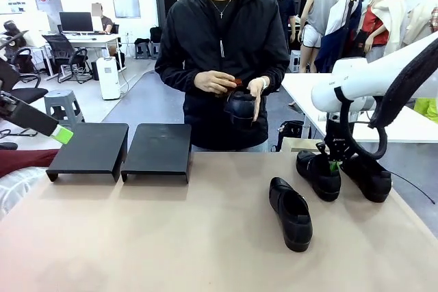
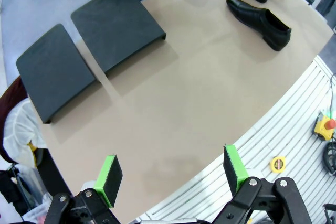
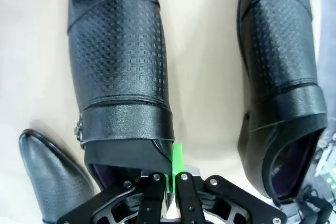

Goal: Organize the shoes by placing them on the stand.
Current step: Pick up one Shoe and place it in the middle of the table.

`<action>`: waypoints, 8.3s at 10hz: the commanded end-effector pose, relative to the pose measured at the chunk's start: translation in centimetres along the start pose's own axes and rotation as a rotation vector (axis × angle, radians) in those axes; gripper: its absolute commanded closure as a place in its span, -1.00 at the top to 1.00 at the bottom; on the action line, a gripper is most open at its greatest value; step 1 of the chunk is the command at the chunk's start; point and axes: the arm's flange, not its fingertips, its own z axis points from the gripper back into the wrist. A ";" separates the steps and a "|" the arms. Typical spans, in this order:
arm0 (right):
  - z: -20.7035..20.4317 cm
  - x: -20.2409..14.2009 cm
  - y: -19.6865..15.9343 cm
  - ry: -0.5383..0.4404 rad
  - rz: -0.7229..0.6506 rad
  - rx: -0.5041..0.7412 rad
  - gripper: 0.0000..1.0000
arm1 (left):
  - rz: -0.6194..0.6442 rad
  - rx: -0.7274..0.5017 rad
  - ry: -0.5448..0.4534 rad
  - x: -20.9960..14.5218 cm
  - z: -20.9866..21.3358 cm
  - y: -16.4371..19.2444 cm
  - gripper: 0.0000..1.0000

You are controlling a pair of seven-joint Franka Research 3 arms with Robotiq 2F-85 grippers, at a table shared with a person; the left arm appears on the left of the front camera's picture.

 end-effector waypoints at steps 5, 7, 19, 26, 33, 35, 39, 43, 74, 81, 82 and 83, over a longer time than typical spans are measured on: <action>12.5 -18.9 -9.7 -0.302 0.103 0.257 -1.00 | 0.003 -0.013 -0.008 0.0 0.0 0.0 1.00; 11.1 -18.2 -11.2 -0.297 0.150 0.341 -1.00 | 0.003 -0.013 -0.008 0.0 0.0 0.0 1.00; 15.9 -25.7 -16.7 -0.230 -0.135 0.365 -1.00 | 0.003 -0.013 -0.008 0.0 0.0 0.0 1.00; 13.4 -28.4 -24.0 -0.246 -0.189 0.511 -1.00 | 0.003 -0.013 -0.008 0.0 0.0 0.0 1.00; 20.8 -38.8 -2.9 -0.398 0.147 0.537 -1.00 | 0.003 -0.013 -0.008 0.0 0.0 0.0 1.00; 20.1 -40.6 7.7 -0.370 0.395 0.545 -1.00 | 0.003 -0.013 -0.008 0.0 0.0 0.0 1.00; 13.3 -40.2 24.2 -0.077 0.563 0.619 -1.00 | 0.003 -0.013 -0.008 0.0 0.0 0.0 1.00; 4.3 -40.0 31.2 -0.180 0.276 0.542 -1.00 | 0.003 -0.013 -0.008 0.0 0.0 0.0 1.00; 6.9 -48.3 28.4 -0.174 0.861 0.139 1.00 | 0.003 -0.013 -0.008 0.0 0.0 0.0 1.00; 20.1 -37.1 3.4 -0.041 0.270 0.502 1.00 | 0.003 -0.013 -0.008 0.0 0.0 0.0 1.00; 21.3 -35.2 -2.1 0.021 0.184 0.627 1.00 | 0.003 -0.013 -0.008 0.0 0.0 0.0 1.00; 21.7 -34.0 -7.2 0.034 0.113 0.751 1.00 | 0.003 -0.013 -0.008 0.0 0.0 0.0 1.00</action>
